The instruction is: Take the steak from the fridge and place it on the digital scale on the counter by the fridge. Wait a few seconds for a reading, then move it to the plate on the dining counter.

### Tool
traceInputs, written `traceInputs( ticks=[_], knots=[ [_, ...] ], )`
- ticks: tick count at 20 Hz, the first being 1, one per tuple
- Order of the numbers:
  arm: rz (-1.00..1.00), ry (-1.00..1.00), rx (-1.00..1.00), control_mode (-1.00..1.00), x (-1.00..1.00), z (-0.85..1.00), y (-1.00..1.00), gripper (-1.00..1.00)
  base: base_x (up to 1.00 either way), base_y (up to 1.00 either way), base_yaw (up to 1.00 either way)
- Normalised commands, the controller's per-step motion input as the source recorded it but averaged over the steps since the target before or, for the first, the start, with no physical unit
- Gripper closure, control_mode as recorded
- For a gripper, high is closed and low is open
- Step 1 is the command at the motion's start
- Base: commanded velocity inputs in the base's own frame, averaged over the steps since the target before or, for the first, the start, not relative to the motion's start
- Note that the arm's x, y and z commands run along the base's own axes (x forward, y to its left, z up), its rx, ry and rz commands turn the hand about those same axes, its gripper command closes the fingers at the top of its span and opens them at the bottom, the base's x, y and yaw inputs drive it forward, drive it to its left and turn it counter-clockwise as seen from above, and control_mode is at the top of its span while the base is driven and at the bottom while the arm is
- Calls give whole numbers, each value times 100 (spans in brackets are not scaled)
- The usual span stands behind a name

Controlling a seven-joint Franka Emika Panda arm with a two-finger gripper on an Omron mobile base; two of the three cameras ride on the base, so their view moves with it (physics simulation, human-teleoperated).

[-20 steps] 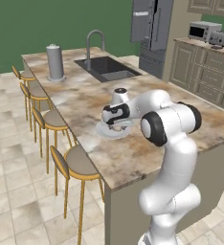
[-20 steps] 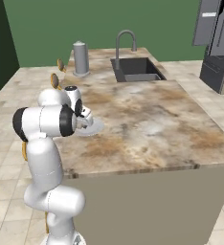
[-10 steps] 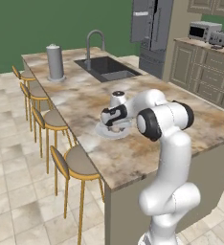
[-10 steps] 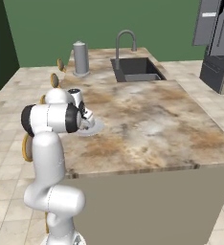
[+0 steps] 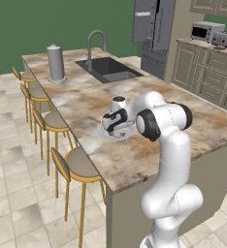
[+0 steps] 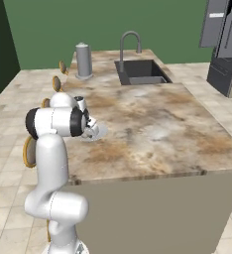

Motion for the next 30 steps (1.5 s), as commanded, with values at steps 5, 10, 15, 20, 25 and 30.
traceInputs(
  ticks=[5, 10, 15, 20, 25, 30],
  knots=[
    [-3, 0, 0, -100, 3, -22, 0, -100, 0, 0, 0],
    [-2, 0, 0, -100, 6, -6, 0, -100, 0, 0, 0],
    [-1, -3, 0, -100, 3, 0, 0, -100, 0, 0, 0],
    [-1, -19, 0, -100, -25, 32, 0, -100, 0, 0, 0],
    [-4, -28, 0, -100, -52, 97, 0, -100, 0, 0, 0],
    [-5, -23, 0, -100, -76, 100, 0, -100, 0, 0, 0]
  ],
)
